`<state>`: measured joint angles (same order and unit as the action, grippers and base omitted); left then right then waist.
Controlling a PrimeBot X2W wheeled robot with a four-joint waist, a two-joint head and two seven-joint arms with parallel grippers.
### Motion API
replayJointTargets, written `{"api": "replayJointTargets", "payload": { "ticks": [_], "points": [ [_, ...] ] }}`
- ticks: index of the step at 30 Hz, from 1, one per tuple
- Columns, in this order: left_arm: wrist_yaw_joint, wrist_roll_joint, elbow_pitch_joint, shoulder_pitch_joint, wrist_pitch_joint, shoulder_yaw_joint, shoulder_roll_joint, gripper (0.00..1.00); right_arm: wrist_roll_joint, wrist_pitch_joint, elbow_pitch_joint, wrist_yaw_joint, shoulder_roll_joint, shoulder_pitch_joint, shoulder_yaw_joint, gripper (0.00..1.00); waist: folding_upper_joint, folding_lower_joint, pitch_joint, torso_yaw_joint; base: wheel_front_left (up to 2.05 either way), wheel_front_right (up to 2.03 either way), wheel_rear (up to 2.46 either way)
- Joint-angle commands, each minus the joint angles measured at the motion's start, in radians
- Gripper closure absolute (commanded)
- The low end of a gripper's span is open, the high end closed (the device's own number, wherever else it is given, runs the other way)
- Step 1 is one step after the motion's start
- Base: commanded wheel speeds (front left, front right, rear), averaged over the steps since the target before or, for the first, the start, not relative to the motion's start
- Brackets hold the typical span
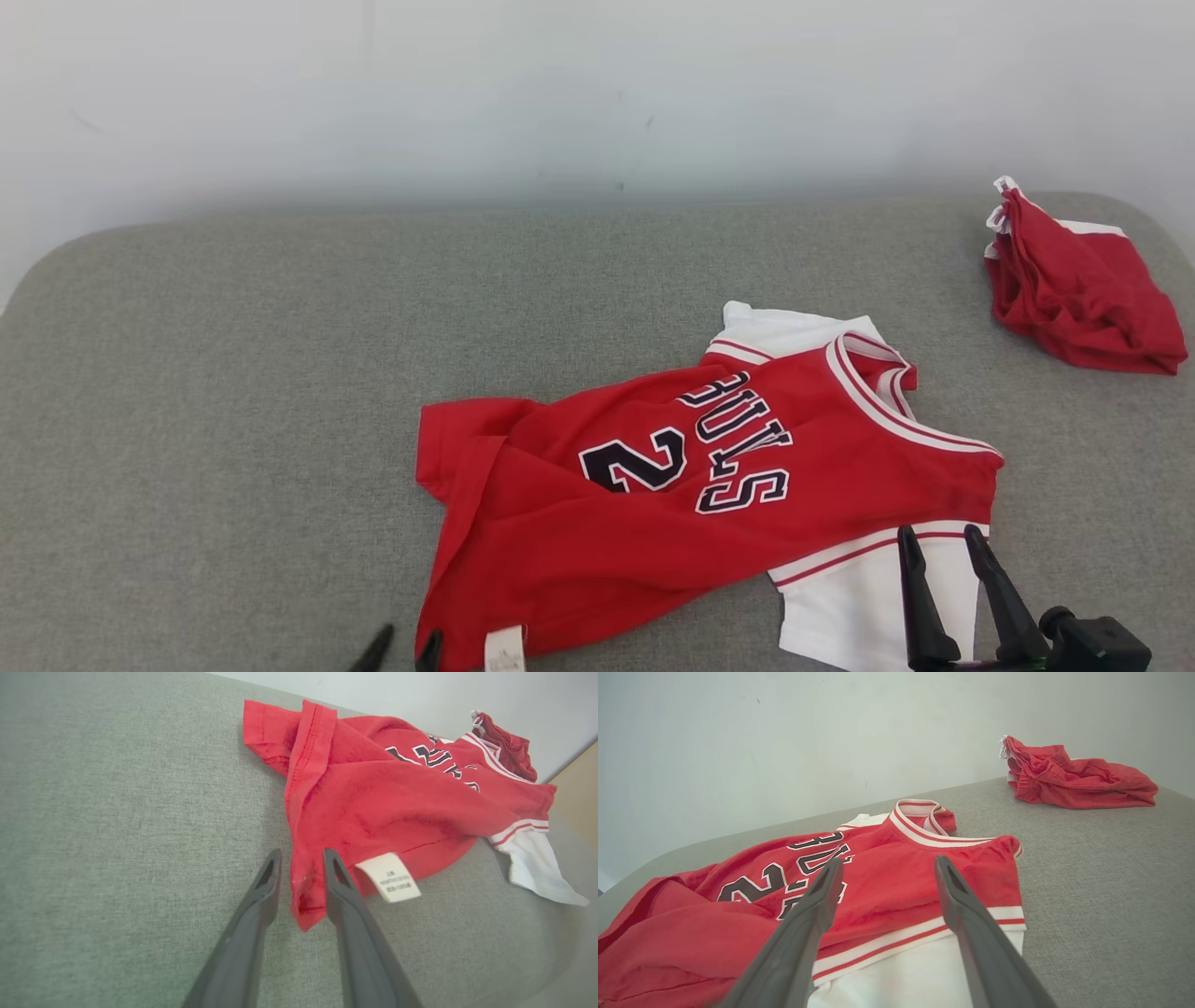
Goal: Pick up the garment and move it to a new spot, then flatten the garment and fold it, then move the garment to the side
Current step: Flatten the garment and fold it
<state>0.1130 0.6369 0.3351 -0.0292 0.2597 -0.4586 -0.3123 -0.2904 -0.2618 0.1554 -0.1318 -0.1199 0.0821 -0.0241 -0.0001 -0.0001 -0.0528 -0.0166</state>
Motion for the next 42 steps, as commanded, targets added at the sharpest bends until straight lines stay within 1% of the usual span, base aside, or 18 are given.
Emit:
{"api": "replayJointTargets", "payload": {
  "ticks": [1, 7, 10, 12, 16, 20, 29, 37, 42],
  "points": [
    [-0.008, -0.020, -0.012, 0.003, 0.007, 0.018, 0.009, 0.00, -0.003, -0.004, -0.003, 0.003, -0.002, 0.011, -0.006, 0.00, 0.0001, 0.0001, 0.004, -0.002, 0.00, 0.00, 0.00],
    [-0.031, -0.108, -0.088, 0.055, 0.005, 0.154, 0.055, 0.00, 0.000, -0.004, 0.003, 0.003, -0.006, 0.045, -0.028, 0.00, 0.0001, 0.0001, 0.025, -0.014, 0.00, 0.00, 0.00],
    [-0.026, -0.150, -0.109, 0.086, 0.005, 0.210, 0.081, 0.00, 0.007, -0.004, 0.011, 0.003, -0.010, 0.060, -0.037, 0.00, 0.0001, 0.0001, 0.033, -0.017, 0.00, 0.00, 0.00],
    [-0.016, -0.178, -0.103, 0.101, 0.005, 0.229, 0.092, 0.00, 0.008, -0.004, 0.025, 0.003, -0.016, 0.069, -0.043, 0.00, 0.0001, 0.0001, 0.036, -0.018, 0.00, 0.00, 0.00],
    [0.001, -0.214, -0.063, 0.108, 0.006, 0.210, 0.104, 0.00, 0.013, -0.004, 0.069, 0.003, -0.027, 0.083, -0.056, 0.00, 0.0001, 0.0001, 0.039, -0.018, 0.00, 0.00, 0.00],
    [0.011, -0.228, -0.036, 0.096, 0.006, 0.193, 0.112, 0.00, 0.014, -0.003, 0.115, 0.003, -0.034, 0.089, -0.066, 0.00, 0.0001, 0.0001, 0.038, -0.016, 0.00, 0.00, 0.00],
    [0.018, -0.256, 0.061, 0.039, 0.006, 0.155, 0.117, 0.00, 0.017, -0.002, 0.250, 0.003, -0.029, 0.092, -0.081, 0.00, 0.0001, 0.0001, 0.030, -0.006, 0.00, 0.00, 0.00],
    [0.016, -0.239, 0.142, -0.022, 0.006, 0.103, 0.111, 0.00, 0.002, -0.002, 0.359, 0.003, -0.025, 0.041, -0.047, 0.00, 0.0001, 0.0001, 0.023, 0.008, 0.00, 0.00, 0.00],
    [0.017, -0.235, 0.205, -0.048, 0.006, 0.096, 0.108, 0.00, -0.003, -0.002, 0.408, 0.003, -0.023, 0.006, -0.024, 0.00, 0.0001, 0.0001, 0.021, 0.015, 0.00, 0.00, 0.00]
  ]
}}
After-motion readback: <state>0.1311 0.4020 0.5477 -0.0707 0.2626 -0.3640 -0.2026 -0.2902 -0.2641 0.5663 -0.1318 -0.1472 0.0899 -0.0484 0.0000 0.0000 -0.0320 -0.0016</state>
